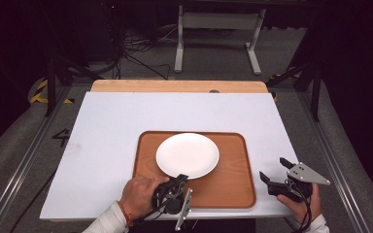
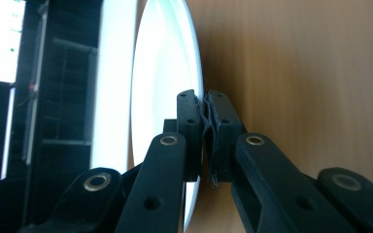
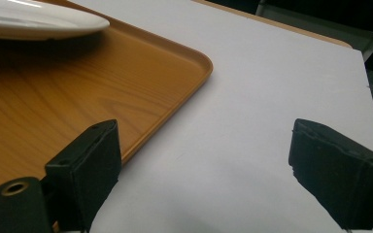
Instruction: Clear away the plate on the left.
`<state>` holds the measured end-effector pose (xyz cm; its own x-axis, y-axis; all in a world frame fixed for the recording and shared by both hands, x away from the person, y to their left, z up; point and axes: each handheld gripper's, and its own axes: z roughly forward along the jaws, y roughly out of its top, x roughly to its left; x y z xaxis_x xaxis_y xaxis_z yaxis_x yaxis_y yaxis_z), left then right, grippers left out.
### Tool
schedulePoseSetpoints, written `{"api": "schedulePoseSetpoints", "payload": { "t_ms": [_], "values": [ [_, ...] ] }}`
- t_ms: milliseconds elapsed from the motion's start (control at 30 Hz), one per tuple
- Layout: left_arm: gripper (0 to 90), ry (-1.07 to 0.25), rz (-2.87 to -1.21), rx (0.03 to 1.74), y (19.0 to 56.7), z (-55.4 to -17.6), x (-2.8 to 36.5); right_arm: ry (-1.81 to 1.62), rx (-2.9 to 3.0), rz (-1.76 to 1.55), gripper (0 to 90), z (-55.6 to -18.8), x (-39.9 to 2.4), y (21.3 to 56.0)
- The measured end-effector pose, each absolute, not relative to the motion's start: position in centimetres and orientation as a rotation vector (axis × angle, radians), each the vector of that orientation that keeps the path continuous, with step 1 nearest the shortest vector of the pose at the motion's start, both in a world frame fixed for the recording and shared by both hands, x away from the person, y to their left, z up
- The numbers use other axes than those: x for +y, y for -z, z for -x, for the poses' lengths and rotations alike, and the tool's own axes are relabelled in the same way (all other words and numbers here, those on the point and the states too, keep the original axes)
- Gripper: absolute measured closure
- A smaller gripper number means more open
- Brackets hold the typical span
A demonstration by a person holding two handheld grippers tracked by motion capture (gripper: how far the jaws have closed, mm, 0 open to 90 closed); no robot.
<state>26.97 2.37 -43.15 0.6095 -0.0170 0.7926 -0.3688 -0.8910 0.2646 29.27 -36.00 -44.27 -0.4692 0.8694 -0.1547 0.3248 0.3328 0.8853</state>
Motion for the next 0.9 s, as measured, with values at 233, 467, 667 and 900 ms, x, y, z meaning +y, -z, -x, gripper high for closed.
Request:
{"api": "schedulePoseSetpoints", "payload": {
  "t_ms": [233,467,667,900],
  "values": [
    [87.1,-1.144,-2.435,-0.307,43.8,-27.4,2.1,-1.093,1.963,-1.045,12.4,-29.3,-36.0,44.3],
    [87.3,-1.120,-2.437,-0.313,44.0,-27.4,1.9,-1.091,1.966,-1.046,12.3,-29.3,-35.9,44.4],
    [87.0,-1.099,-2.446,-0.320,44.5,-27.4,1.7,-1.090,1.967,-1.047,12.4,-29.3,-35.9,44.4],
    [85.4,-1.045,-2.453,-0.304,45.0,-27.7,1.7,-1.092,1.969,-1.047,12.4,-29.3,-35.9,44.4]
  ]
}}
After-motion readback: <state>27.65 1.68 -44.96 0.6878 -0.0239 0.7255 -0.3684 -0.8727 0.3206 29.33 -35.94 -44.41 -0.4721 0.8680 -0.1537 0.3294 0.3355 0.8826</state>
